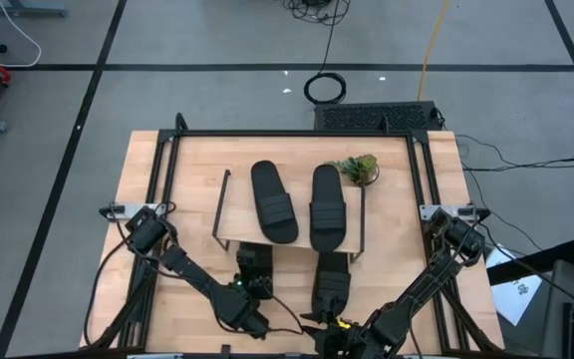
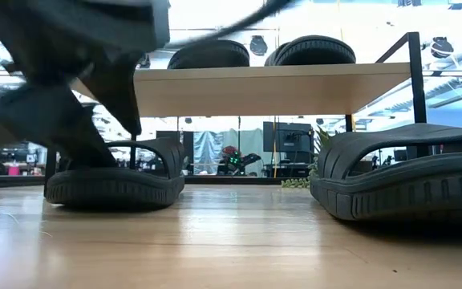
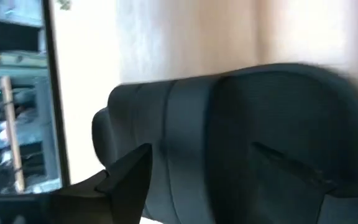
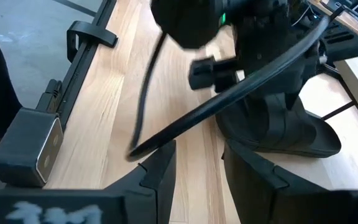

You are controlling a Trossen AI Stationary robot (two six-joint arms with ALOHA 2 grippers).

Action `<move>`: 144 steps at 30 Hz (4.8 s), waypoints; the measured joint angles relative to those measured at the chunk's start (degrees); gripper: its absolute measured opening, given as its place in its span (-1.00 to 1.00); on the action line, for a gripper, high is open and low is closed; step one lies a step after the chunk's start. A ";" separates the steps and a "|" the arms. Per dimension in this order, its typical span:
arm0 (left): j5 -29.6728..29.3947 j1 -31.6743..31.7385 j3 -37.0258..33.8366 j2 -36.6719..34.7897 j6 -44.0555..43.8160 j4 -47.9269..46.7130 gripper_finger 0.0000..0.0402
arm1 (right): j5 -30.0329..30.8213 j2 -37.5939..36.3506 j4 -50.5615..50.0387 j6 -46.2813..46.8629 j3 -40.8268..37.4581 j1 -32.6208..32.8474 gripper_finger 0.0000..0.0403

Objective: Pick and place slides into the shelf
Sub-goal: Adjust the black slide under the shelf, then adjust the shelf

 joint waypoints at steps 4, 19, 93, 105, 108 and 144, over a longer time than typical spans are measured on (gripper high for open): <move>7.50 -1.56 4.55 -0.09 4.56 -3.17 0.43 | -0.06 0.00 0.00 0.00 0.00 0.06 -0.38; -6.20 -14.97 11.08 -11.70 -10.91 -19.24 -0.84 | 16.96 -5.48 -1.77 -5.19 0.00 7.08 -0.78; -6.96 -2.02 -44.61 -56.15 -11.64 19.17 -1.00 | 1.91 -24.33 -59.06 64.04 -21.77 -1.84 -1.00; -6.01 -3.86 -44.61 -56.13 -12.28 20.71 -1.00 | 1.43 -24.70 -58.97 64.24 -21.79 -1.90 -1.00; -6.04 -4.38 -44.59 -56.12 -13.65 20.24 -1.00 | 1.47 -24.68 -59.64 64.19 -21.72 -1.85 -1.00; -4.66 -5.55 -44.55 -56.13 -7.43 23.66 -1.00 | 2.03 -24.92 -60.77 54.82 -17.46 -2.23 -1.00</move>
